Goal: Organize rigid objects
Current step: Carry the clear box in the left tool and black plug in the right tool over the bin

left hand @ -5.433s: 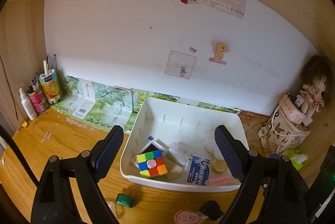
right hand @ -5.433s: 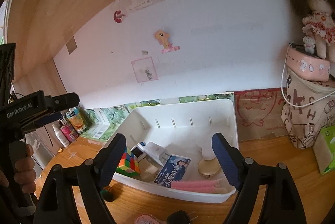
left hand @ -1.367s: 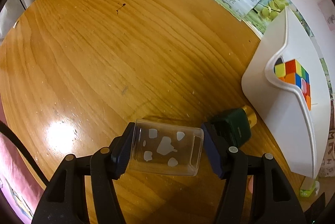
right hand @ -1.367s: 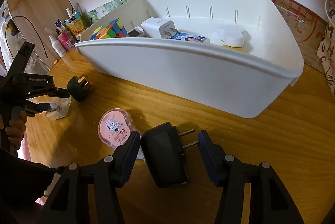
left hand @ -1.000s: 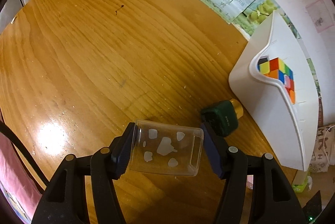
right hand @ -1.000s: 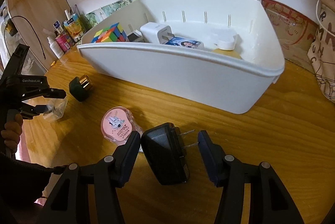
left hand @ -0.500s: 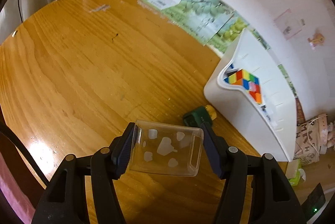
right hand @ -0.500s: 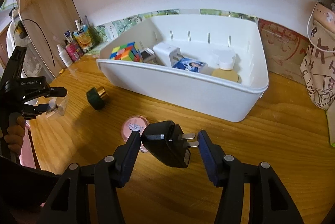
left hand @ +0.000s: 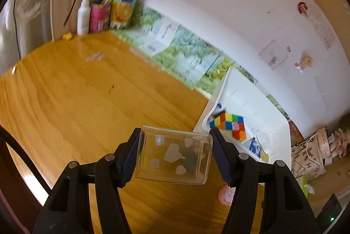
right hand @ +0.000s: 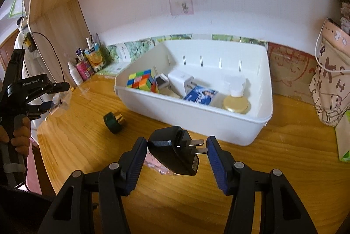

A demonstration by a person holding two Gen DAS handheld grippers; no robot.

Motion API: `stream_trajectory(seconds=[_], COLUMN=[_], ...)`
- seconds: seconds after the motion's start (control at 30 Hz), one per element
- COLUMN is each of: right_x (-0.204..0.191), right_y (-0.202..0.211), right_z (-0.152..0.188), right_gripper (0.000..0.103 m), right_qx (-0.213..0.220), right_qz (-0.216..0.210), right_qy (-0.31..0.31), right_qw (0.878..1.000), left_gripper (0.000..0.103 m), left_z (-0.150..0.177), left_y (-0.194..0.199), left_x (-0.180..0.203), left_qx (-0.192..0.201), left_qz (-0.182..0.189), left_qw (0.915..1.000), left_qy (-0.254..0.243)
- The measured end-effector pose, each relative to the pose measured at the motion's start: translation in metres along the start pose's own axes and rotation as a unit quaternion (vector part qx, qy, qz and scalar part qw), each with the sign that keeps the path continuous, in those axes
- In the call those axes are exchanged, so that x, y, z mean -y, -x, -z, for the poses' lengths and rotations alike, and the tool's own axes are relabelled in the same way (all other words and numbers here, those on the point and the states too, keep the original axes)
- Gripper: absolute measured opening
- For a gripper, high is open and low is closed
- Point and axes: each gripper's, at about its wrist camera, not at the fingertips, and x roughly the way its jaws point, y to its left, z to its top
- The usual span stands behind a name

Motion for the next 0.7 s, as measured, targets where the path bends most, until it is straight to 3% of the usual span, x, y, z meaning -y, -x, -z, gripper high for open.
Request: stream_trajectory(seconds=[0.17,0.7], right_x=[-0.001,0.013], right_y=[0.003,0.009], right_z=[-0.011,-0.063], right_gripper=[0.057,0.057], right_qx=[0.018,0.082], right_qz=[0.001,0.012], right_qy=[0.003,0.018], right_qw=[1.0,0.996], left_gripper=[0.065,0.065], left_z=[-0.013,-0.033], left_y=[0.005,-0.001], left_x=[0.011,0.074], left_qx=[0.024,0.033], left_qz=[0.004,0.057], left_qw=[0.9995,0.9935], left_qy=[-0.022,-0.093])
